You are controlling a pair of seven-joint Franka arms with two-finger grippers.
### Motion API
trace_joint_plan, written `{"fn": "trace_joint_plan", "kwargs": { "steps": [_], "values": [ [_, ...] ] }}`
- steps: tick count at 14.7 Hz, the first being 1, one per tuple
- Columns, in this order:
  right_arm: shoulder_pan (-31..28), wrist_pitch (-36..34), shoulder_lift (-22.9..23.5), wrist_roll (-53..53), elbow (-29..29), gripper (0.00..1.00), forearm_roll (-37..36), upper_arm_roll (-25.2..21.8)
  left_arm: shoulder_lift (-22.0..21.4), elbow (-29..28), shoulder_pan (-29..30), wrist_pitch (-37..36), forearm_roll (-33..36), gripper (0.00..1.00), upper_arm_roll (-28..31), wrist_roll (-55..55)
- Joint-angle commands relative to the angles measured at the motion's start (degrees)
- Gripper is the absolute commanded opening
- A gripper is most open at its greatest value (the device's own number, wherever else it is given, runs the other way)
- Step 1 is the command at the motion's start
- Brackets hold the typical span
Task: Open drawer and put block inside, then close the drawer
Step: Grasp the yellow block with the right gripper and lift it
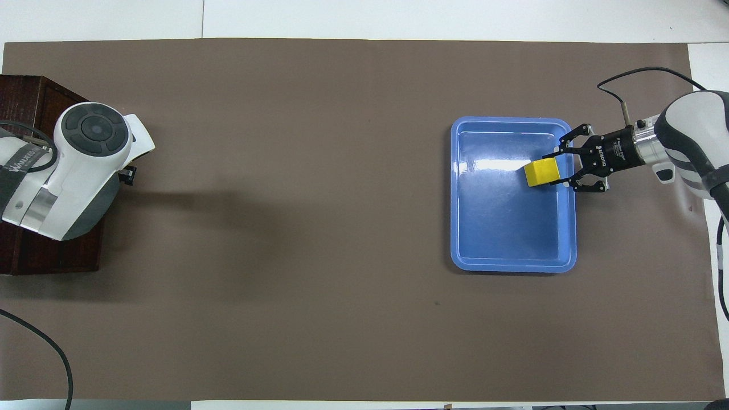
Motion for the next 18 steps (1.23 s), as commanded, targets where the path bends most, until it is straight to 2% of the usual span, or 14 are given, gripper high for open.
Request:
{"fn": "trace_joint_plan", "kwargs": {
  "steps": [1, 7, 14, 18],
  "values": [
    [0.01, -0.09, 0.53, 2.36, 2.06, 0.0, -0.82, 0.32, 0.84, 0.21, 1.44, 2.32, 1.41, 1.0, -0.24, -0.94],
    [2.91, -7.9, -0.96, 15.62, 11.9, 0.0, -0.29, 1.28, 0.93, -0.67, 1.01, 3.29, 1.41, 1.0, -0.41, -2.17],
    [4.84, -12.04, -9.57, 21.61, 12.0, 0.0, -0.11, 4.88, 0.93, -0.67, 0.48, 3.3, 1.41, 1.0, -0.5, -2.25],
    [5.02, -13.88, -11.51, 26.0, 12.69, 0.0, 1.2, 5.85, 0.93, -0.58, -1.54, 2.68, 1.06, 1.0, -0.59, -2.25]
  ]
}}
